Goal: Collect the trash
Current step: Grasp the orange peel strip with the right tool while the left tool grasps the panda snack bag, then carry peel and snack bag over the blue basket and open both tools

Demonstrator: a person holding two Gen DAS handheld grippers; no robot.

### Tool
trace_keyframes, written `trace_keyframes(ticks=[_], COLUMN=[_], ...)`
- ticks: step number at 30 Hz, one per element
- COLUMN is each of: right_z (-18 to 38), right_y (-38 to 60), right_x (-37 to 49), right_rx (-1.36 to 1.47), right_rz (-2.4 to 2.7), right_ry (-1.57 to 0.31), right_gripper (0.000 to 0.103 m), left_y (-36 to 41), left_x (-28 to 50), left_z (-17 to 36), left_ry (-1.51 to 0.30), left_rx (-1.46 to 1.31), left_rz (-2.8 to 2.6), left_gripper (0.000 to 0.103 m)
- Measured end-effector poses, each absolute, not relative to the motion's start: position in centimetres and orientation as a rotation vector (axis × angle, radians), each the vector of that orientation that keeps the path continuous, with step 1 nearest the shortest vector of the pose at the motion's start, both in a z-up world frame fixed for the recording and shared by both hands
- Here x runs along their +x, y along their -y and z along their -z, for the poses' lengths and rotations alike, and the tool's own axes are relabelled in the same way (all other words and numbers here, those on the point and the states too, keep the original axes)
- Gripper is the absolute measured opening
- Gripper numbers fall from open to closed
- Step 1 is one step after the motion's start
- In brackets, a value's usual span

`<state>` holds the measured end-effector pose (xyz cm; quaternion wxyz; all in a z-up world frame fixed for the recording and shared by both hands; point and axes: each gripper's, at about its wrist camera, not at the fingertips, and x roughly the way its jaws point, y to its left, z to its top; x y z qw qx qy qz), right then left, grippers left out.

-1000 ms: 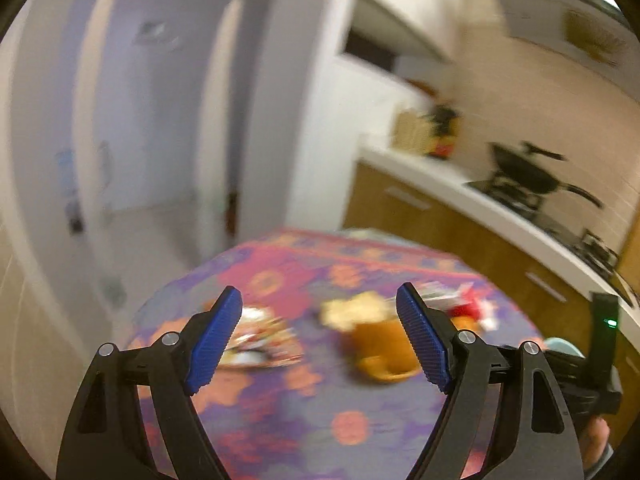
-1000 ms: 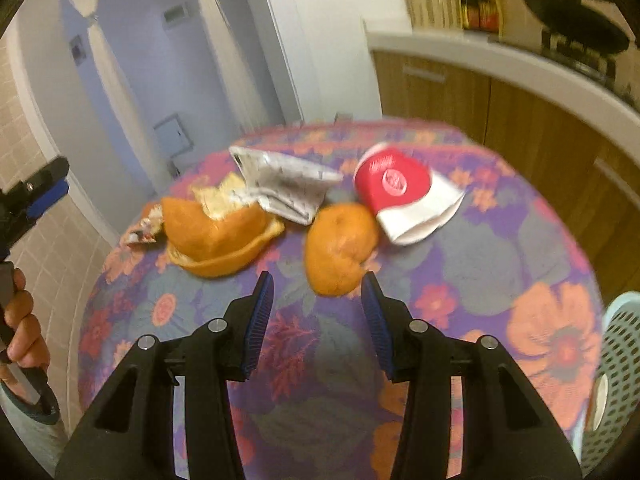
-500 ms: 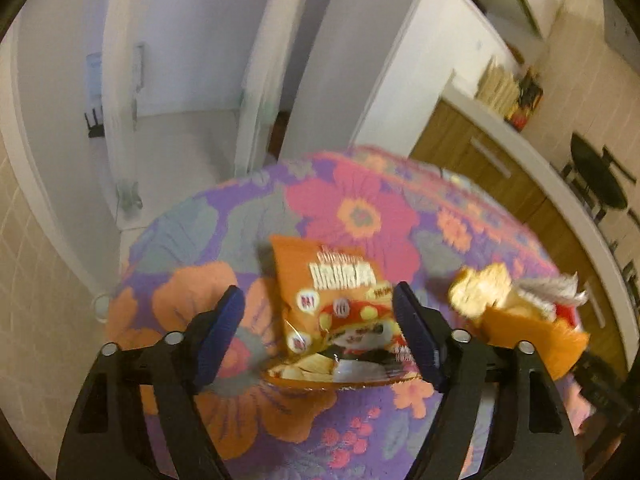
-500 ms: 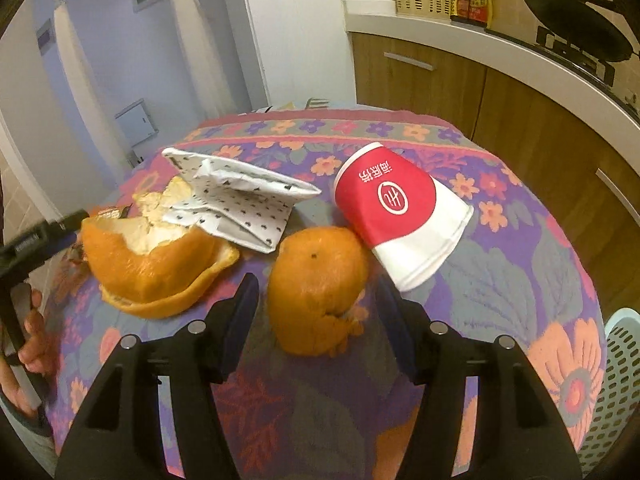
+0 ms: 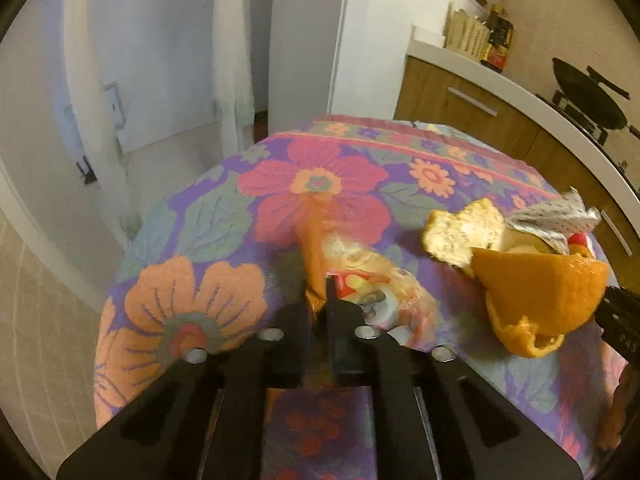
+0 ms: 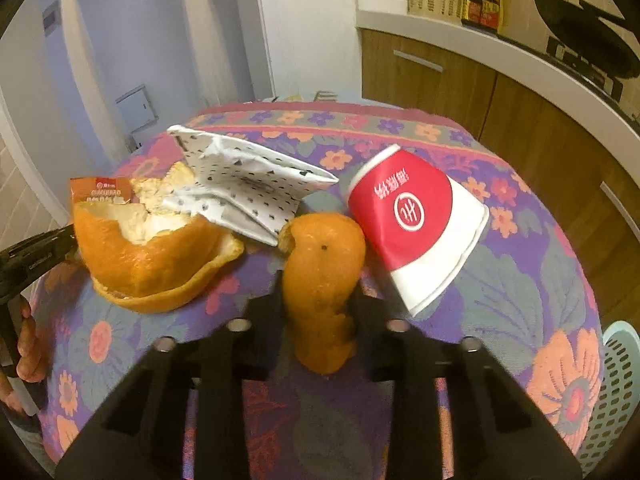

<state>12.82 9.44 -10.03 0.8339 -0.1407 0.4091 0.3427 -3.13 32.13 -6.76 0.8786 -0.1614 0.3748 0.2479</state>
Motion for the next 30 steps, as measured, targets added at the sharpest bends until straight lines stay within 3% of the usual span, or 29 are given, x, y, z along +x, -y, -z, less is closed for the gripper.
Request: trace_keyframes(ticks=[16, 30], right_z=[7.1, -0.2], right_y=[-6.4, 4.0], right_x=[9.5, 6.3], right_rx=[-0.221, -0.173], right_rz=[-0.86, -0.793], right_ry=[-0.713, -0.537], right_gripper=[0.017, 0.017], left_y=[-27.9, -17.0], left_x=[-7.1, -4.8], left_z=[0.4, -6.0], left_ry=[-0.552, -0.433], left_rx=[-0.343, -0.206], left_rz=[-0.402, -0.174], left_gripper=[0.003, 0.003])
